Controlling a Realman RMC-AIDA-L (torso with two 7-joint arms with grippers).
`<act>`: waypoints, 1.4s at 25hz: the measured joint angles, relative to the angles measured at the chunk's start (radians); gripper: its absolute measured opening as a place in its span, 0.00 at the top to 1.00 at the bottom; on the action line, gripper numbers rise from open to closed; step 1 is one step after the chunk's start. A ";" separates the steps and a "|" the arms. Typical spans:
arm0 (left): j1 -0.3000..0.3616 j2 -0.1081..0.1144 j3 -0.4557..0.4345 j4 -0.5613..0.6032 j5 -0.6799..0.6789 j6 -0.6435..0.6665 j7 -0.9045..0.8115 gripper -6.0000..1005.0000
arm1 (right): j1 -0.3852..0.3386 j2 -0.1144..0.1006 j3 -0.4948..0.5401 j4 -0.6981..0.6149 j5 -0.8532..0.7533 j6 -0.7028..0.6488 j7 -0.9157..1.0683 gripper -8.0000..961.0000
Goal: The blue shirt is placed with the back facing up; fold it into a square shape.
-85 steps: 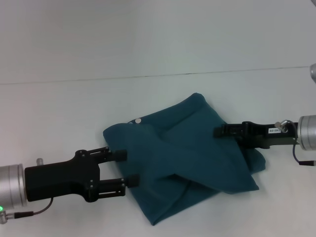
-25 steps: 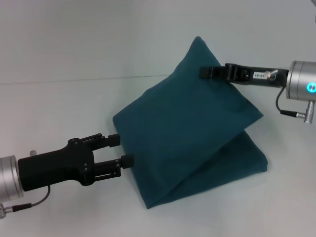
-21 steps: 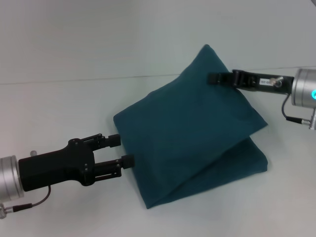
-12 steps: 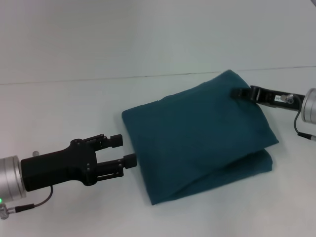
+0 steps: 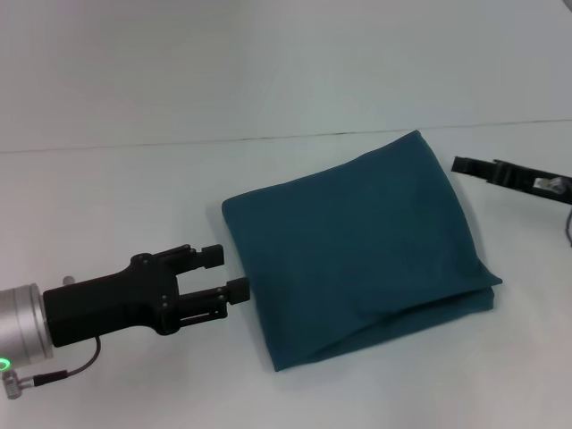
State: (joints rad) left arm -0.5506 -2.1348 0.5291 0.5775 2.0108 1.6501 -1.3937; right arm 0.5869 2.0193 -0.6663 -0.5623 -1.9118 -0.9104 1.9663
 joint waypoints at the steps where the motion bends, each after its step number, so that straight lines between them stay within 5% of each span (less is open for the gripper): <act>1: 0.000 -0.002 0.000 0.000 0.000 -0.007 -0.001 0.22 | -0.007 -0.003 0.009 -0.008 0.000 -0.008 0.003 0.67; 4: -0.008 -0.009 0.000 -0.001 0.000 -0.040 -0.019 0.22 | -0.022 -0.024 0.019 -0.017 0.000 -0.062 0.034 0.54; 6: -0.021 -0.014 0.001 -0.002 0.000 -0.092 -0.059 0.22 | -0.027 -0.046 0.019 -0.016 -0.002 -0.131 0.063 0.29; 12: -0.072 -0.020 0.011 -0.014 0.002 -0.241 -0.204 0.22 | -0.043 -0.097 0.041 -0.025 -0.001 -0.374 0.109 0.07; 20: -0.100 -0.024 0.057 -0.023 0.009 -0.444 -0.377 0.22 | -0.072 -0.148 0.075 -0.037 -0.002 -0.559 0.159 0.04; 35: -0.198 -0.017 0.282 -0.105 0.010 -0.755 -0.636 0.22 | -0.079 -0.116 0.110 -0.071 -0.006 -0.590 0.138 0.03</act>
State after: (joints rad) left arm -0.7485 -2.1519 0.8107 0.4726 2.0204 0.8948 -2.0300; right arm 0.5076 1.9029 -0.5559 -0.6336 -1.9183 -1.5003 2.1040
